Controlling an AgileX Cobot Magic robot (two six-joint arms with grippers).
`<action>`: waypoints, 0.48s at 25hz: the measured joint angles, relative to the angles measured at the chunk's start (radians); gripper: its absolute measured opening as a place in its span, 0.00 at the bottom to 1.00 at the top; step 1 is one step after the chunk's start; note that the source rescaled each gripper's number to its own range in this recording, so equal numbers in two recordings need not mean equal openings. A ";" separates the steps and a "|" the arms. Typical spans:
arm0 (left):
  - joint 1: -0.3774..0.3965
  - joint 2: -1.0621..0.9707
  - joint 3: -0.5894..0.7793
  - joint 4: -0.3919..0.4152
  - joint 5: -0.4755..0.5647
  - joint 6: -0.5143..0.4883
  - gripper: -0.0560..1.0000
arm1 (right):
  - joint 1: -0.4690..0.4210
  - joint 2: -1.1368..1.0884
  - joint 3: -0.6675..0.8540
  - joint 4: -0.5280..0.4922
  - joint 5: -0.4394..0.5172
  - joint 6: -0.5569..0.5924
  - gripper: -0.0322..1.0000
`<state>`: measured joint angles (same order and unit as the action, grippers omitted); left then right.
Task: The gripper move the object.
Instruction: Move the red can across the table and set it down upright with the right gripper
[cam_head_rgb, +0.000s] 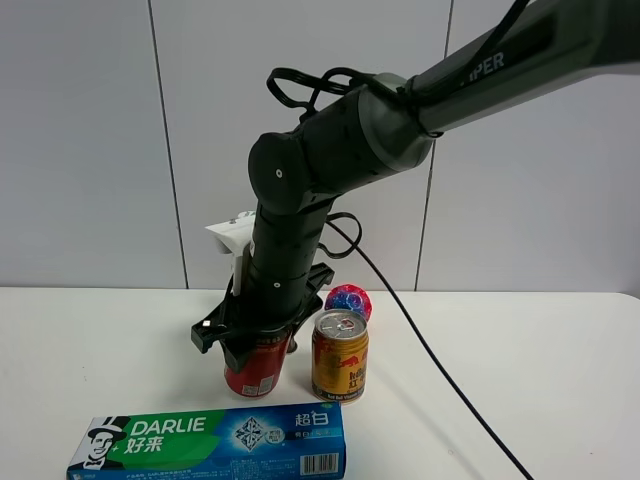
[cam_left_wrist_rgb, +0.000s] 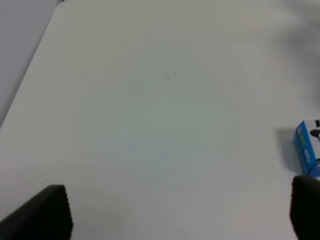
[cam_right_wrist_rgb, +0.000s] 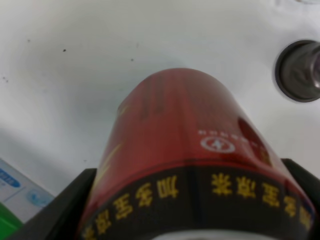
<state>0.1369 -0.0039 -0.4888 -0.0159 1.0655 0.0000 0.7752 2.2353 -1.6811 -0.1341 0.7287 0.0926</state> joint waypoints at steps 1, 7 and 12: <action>0.000 0.000 0.000 0.000 0.000 0.000 1.00 | 0.000 0.000 0.000 -0.008 0.000 0.000 0.03; 0.000 0.000 0.000 0.000 0.000 0.000 1.00 | 0.000 0.000 0.000 -0.019 0.000 0.000 0.03; 0.000 0.000 0.000 0.000 0.000 0.000 1.00 | 0.000 0.000 0.000 -0.019 0.000 0.000 0.03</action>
<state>0.1369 -0.0039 -0.4888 -0.0159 1.0655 0.0000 0.7752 2.2353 -1.6811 -0.1530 0.7285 0.0926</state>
